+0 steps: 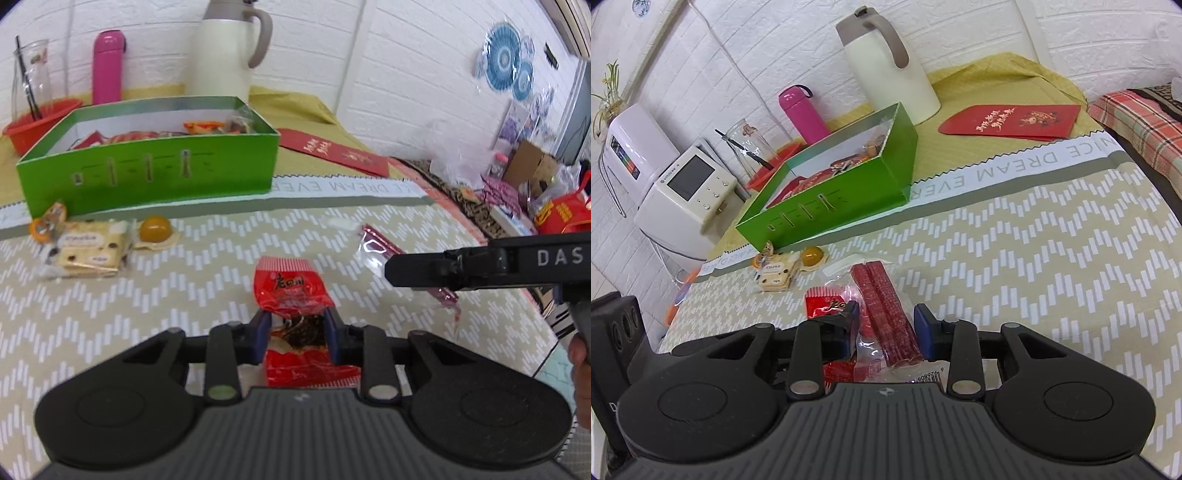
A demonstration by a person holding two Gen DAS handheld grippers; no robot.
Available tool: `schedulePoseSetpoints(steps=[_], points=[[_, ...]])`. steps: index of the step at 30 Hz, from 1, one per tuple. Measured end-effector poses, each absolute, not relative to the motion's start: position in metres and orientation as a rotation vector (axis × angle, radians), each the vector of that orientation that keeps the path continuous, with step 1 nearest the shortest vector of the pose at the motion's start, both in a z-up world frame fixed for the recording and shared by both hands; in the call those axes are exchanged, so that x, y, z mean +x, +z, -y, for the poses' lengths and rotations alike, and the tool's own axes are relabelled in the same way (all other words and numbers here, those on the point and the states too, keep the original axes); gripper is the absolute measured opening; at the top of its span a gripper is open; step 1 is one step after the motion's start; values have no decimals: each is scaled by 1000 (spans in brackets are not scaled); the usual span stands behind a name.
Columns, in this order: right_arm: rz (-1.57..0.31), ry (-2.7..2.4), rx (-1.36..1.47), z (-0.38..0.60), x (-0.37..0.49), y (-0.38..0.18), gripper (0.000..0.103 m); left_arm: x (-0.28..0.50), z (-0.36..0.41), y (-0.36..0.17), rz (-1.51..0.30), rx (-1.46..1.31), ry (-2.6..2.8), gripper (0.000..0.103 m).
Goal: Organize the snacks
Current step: 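Carry both red packets into the green box and open both tools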
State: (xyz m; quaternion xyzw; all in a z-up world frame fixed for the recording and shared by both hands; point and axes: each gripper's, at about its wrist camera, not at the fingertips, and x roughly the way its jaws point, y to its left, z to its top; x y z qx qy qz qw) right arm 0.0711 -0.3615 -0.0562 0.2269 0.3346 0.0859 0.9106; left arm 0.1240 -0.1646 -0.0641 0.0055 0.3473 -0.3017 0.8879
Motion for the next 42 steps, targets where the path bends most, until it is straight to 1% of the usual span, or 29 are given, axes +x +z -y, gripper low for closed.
schedulePoseSetpoints(steps=[1,2,5,12,19,28,34,42], points=[[-690,179,471,359,71,-56,57,121,159,-61,-711,7,-616,26],[-688,176,469,355,70,-55,57,118,152,-57,-692,1,-607,12],[-691,171,443,340,69,-57,57,115,130,-52,-683,-33,-586,13],[-730,158,399,303,74,-69,56,118,96,-61,-712,-90,-557,13],[-744,135,254,269,81,-64,55,116,77,-48,-670,-119,-545,13],[-712,97,169,239,90,-61,56,120,53,-35,-613,-111,-489,13],[-703,120,143,223,105,-54,56,137,44,-23,-571,-101,-458,13],[-703,139,153,218,135,-50,56,179,37,-13,-554,-116,-450,13]])
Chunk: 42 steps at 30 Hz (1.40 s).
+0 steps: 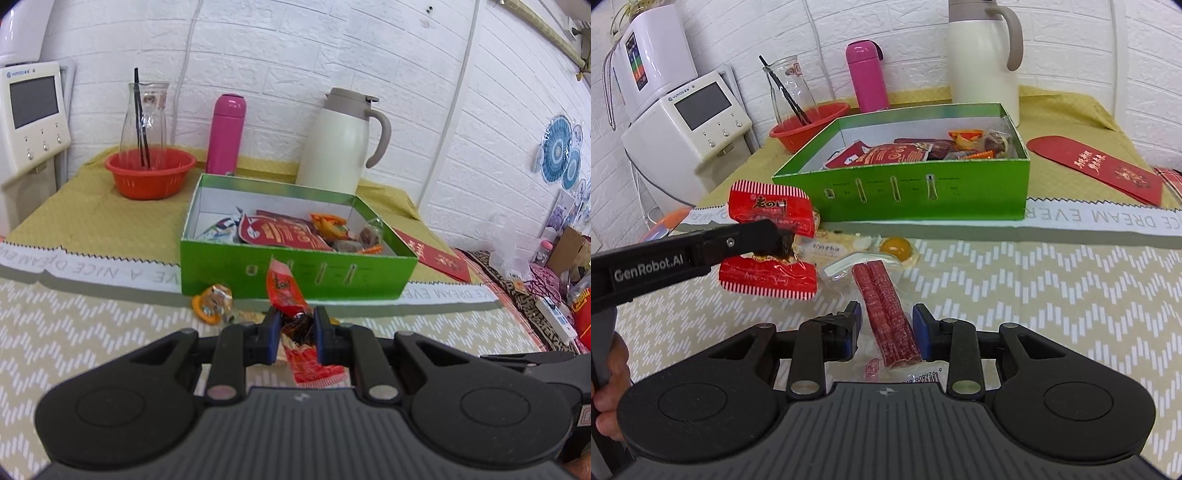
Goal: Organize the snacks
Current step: 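Carry both red packets into the green box and open both tools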
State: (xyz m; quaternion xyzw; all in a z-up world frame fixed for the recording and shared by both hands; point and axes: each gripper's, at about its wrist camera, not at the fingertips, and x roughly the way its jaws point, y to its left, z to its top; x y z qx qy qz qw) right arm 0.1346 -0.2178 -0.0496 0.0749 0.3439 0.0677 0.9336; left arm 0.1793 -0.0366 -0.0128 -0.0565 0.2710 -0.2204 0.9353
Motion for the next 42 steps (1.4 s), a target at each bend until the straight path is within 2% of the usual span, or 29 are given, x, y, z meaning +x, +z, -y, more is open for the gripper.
schedulePoseSetpoints(steps=[5,12,18,30,31,33,35,36,37,38,39,42], points=[[-669,140,189,221,156,-34,56,205,35,-14,-554,-138,-455,13],[-522,112,220,232,206,8,56,242,41,10,-483,-154,-486,14],[-536,69,301,249,246,-2,56,290,42,5,-480,-192,-503,14],[-558,70,329,266,282,-17,57,331,43,-17,-533,-161,-485,14],[-561,67,335,269,284,-18,57,333,44,-18,-535,-155,-484,15],[-566,66,347,273,287,-21,57,336,46,-21,-537,-127,-469,30],[-565,68,359,276,291,-23,57,337,48,-22,-539,-102,-461,41],[-559,75,369,277,292,-24,62,337,47,-23,-536,-95,-459,42],[-550,77,387,278,295,-25,73,337,46,-23,-535,-93,-460,43],[-545,84,406,280,296,-26,78,335,44,-22,-530,-91,-460,45],[-538,91,431,282,298,-26,103,333,41,-20,-521,-88,-454,48],[-489,81,455,284,295,-24,103,322,30,-16,-508,-82,-439,50]])
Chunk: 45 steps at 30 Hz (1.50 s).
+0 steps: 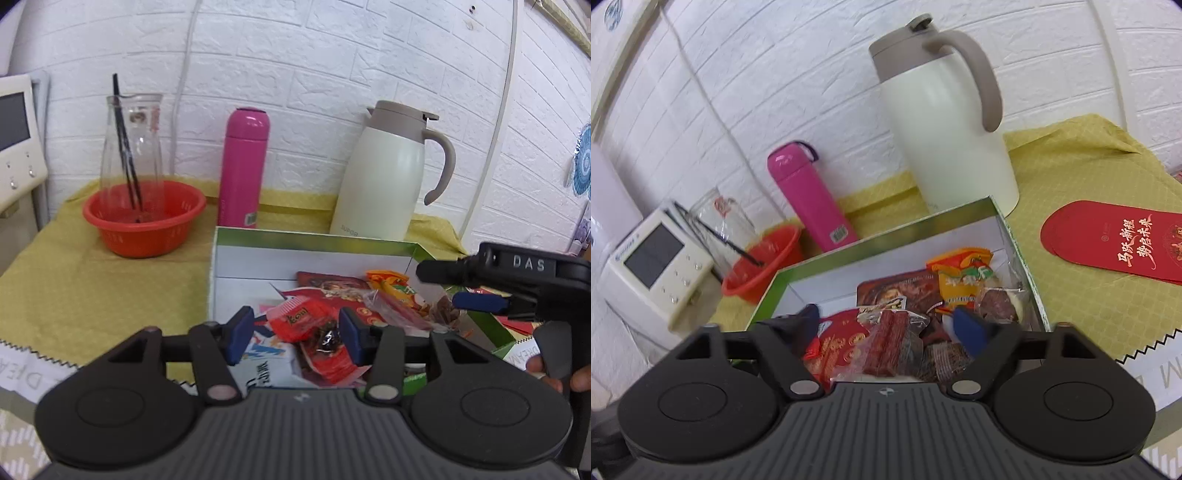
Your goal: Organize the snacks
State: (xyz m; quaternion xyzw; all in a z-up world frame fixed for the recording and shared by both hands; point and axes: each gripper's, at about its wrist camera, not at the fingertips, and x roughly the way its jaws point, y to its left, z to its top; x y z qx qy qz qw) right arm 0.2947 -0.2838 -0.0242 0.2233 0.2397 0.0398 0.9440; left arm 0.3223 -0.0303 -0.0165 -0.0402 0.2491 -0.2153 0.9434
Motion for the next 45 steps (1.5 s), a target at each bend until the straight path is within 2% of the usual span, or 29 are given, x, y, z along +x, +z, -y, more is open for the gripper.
schedulePoseSetpoints(steps=[4,8,12,18,21,24,26,28,32,33,34,35,36,37,38,39,42,45], points=[[-405,133,426,281,269,-13,103,299,13,-15,-500,-82,-432,54],[-359,370,406,273,223,-10,103,275,-3,-24,-570,-146,-460,58],[-515,612,414,253,206,-26,103,261,-5,-43,-673,-168,-481,59],[-806,493,731,253,225,-71,103,265,-4,-67,-803,-239,-497,59],[-848,402,818,258,225,-86,103,265,-9,-73,-805,-277,-513,60],[-859,366,806,257,224,-84,97,268,-10,-75,-798,-301,-562,60],[-871,342,783,252,227,-80,97,270,-8,-77,-795,-317,-604,62],[-872,330,785,246,233,-78,103,270,-5,-78,-792,-318,-622,62],[-907,361,793,245,245,-80,101,271,-6,-83,-797,-383,-669,62],[-927,356,807,248,248,-82,90,271,-8,-84,-801,-399,-669,62],[-938,353,824,250,250,-83,84,270,-8,-84,-800,-398,-673,61],[-952,347,835,253,251,-85,79,269,-8,-84,-798,-387,-671,53],[-977,335,829,254,253,-87,55,268,-9,-84,-798,-380,-661,43],[-990,325,824,256,253,-90,25,268,-11,-84,-802,-391,-643,41],[-989,329,825,258,252,-92,19,269,-14,-85,-807,-407,-636,35],[-988,334,829,260,252,-93,18,270,-17,-87,-811,-415,-634,27],[-975,338,797,259,243,-91,14,271,-28,-91,-829,-469,-619,13],[-953,341,742,251,236,-86,12,266,-31,-90,-827,-471,-617,11]])
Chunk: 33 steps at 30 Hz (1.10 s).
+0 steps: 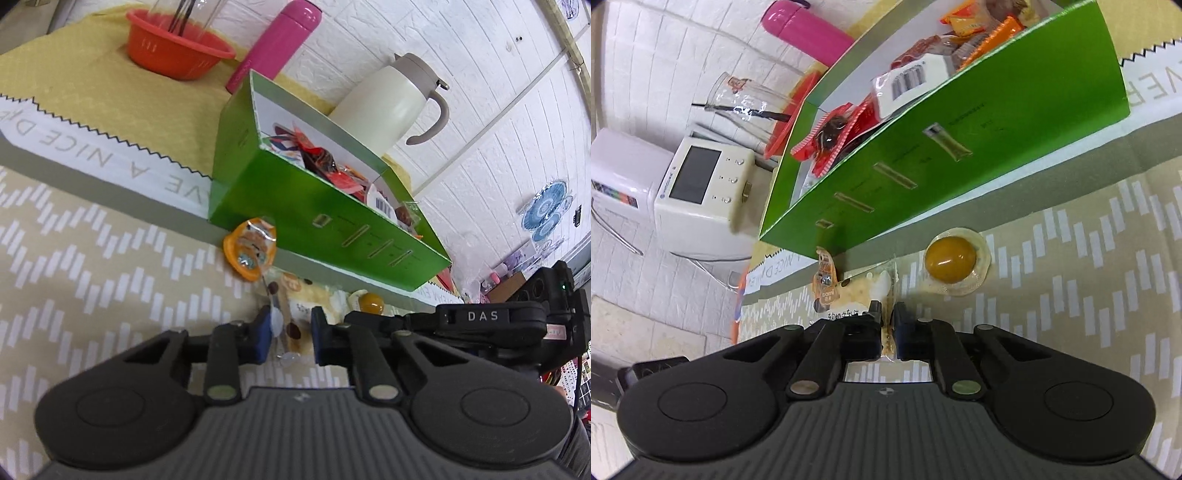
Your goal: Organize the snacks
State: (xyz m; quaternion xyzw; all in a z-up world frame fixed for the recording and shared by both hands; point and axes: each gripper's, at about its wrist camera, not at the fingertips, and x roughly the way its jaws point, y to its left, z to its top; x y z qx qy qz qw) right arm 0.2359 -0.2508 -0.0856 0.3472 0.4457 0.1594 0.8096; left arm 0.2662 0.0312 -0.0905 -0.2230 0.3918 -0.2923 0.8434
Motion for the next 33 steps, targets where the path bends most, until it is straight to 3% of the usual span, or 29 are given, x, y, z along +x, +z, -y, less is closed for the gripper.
schedulePoseSetpoints(steps=[16,33], points=[[-823,362,745,253,208,-55,7,232,-25,-38,-718,-394,-663,7],[-684,321,861,283,219,-35,7,265,13,-3,-662,-314,-710,7]])
